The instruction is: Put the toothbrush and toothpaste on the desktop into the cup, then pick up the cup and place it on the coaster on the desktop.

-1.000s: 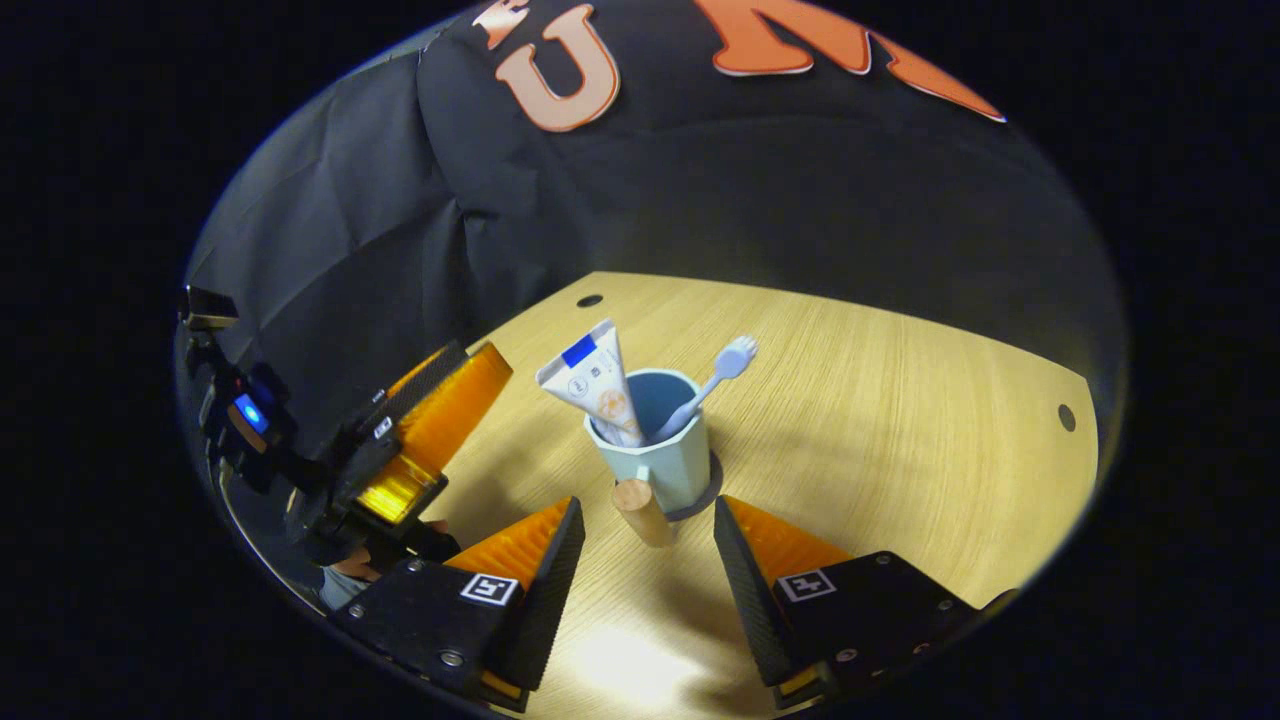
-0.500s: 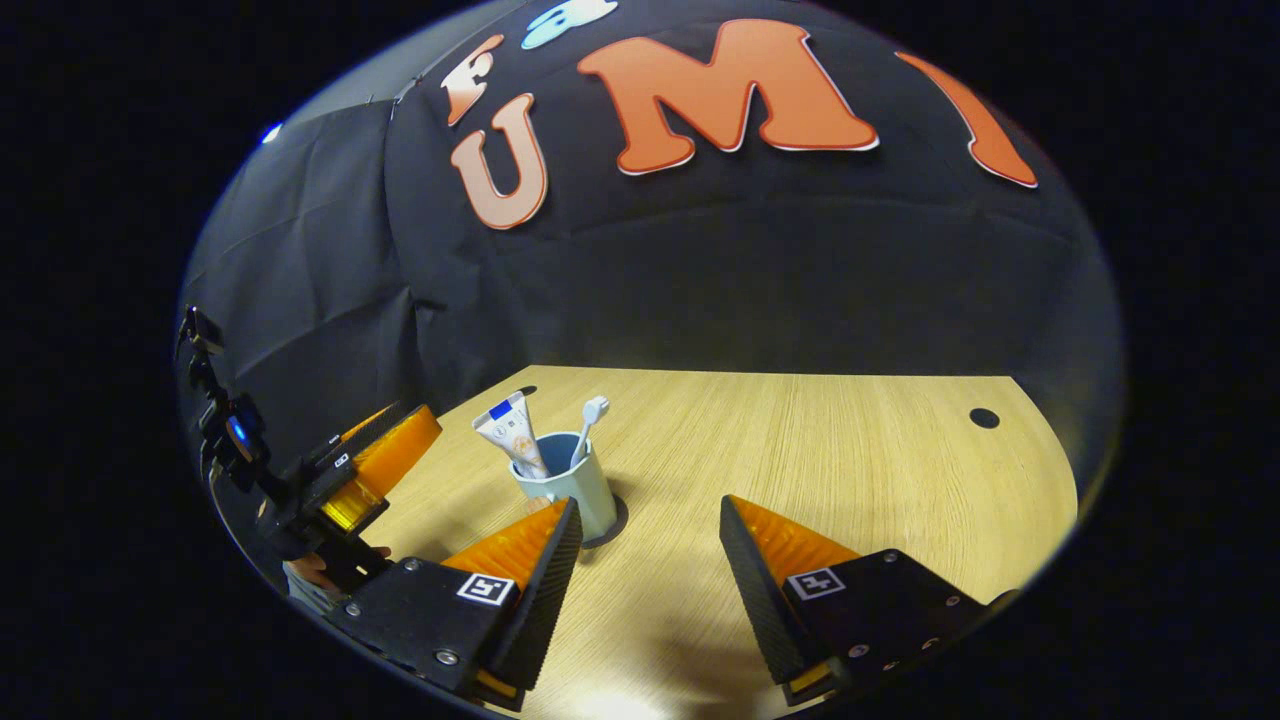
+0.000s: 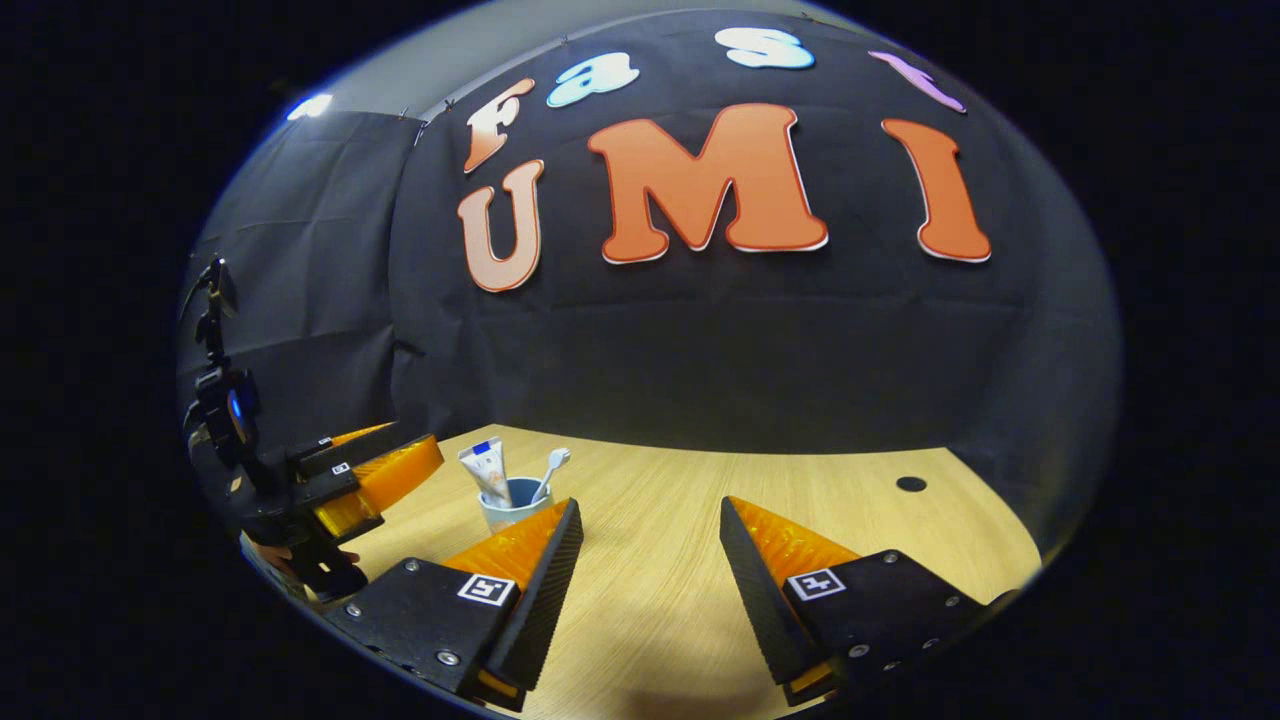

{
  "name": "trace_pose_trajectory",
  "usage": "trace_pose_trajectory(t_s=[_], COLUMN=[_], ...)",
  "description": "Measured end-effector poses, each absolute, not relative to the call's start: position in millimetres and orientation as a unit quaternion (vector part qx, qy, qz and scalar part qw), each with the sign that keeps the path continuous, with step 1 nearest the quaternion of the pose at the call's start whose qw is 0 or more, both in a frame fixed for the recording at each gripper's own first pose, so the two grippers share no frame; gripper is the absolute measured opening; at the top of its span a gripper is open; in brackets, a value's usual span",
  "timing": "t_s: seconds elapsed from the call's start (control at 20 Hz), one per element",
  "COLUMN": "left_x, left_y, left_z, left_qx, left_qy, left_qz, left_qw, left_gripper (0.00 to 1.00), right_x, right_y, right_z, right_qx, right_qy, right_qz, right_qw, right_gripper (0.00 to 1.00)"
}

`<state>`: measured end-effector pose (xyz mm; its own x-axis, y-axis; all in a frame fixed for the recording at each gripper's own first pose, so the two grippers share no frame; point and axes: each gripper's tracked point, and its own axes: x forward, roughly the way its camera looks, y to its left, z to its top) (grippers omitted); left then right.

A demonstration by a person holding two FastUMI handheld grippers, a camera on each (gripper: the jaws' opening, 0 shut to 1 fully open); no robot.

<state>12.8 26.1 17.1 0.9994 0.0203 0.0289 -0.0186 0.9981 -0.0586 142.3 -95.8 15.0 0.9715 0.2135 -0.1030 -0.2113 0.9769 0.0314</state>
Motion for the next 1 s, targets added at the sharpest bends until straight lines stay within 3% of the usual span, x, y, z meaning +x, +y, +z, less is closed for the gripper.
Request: trace_pose_trajectory(t_s=[0.6, 1.0], left_x=[-3.7, -4.8], left_y=[-2.4, -0.6], left_z=[62.4, 72.7], left_qx=[-0.031, -0.037], left_qy=[-0.043, -0.061], left_qz=[-0.005, -0.006], left_qw=[0.999, 0.997], left_gripper=[0.98, 0.97], right_x=[130.3, 133.9], right_y=[-110.8, -112.8], right_z=[64.3, 60.4], right_qx=[-0.001, -0.035], right_qy=[-0.061, -0.067], right_qz=[0.041, 0.025], right_qw=[0.997, 0.997], right_gripper=[0.85, 0.86])
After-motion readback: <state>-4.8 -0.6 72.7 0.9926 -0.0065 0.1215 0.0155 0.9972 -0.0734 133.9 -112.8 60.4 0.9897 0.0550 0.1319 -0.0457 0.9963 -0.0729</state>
